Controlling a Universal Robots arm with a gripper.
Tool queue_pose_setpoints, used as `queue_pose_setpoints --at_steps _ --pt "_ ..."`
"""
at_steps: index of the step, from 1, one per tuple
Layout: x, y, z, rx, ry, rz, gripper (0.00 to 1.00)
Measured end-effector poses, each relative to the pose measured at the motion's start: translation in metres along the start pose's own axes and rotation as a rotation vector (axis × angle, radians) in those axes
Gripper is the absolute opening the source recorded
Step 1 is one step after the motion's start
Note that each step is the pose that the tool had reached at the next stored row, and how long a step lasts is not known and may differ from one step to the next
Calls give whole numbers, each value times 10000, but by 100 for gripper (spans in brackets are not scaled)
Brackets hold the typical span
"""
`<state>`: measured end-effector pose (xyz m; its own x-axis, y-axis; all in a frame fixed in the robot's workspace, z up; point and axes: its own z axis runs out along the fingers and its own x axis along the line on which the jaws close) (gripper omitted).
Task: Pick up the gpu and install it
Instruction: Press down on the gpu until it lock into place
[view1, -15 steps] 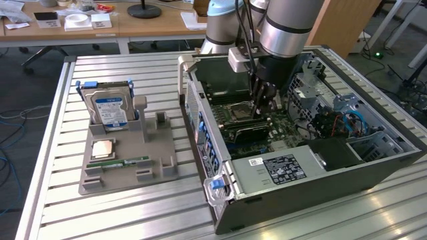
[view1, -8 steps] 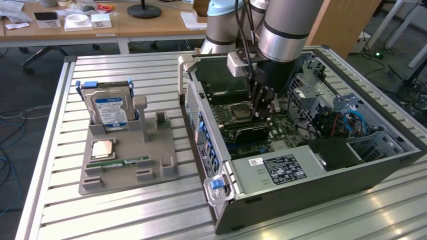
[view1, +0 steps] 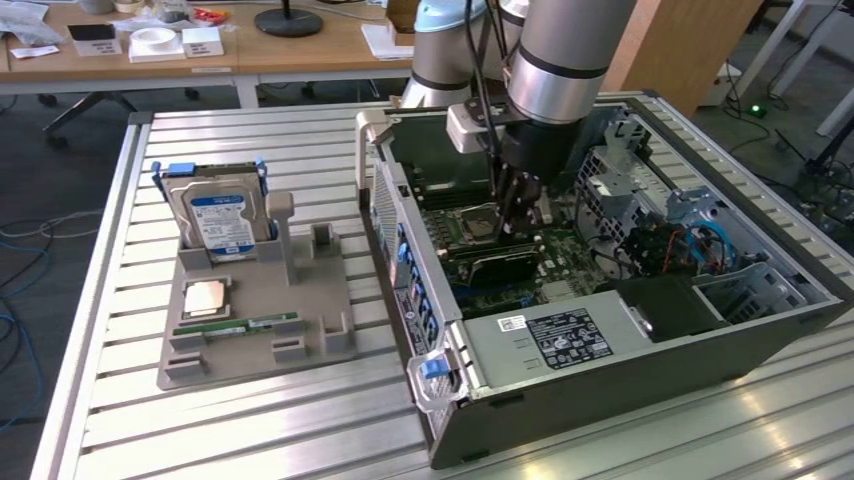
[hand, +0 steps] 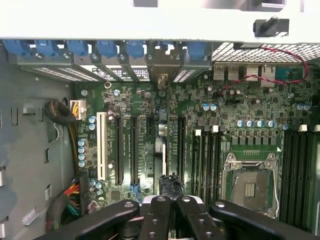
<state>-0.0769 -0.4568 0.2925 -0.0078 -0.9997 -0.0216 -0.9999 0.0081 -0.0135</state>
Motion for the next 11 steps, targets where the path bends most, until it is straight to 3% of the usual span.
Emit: queue_pose_setpoints --at_steps 11 --pt "2 1 100 1 0 -1 11"
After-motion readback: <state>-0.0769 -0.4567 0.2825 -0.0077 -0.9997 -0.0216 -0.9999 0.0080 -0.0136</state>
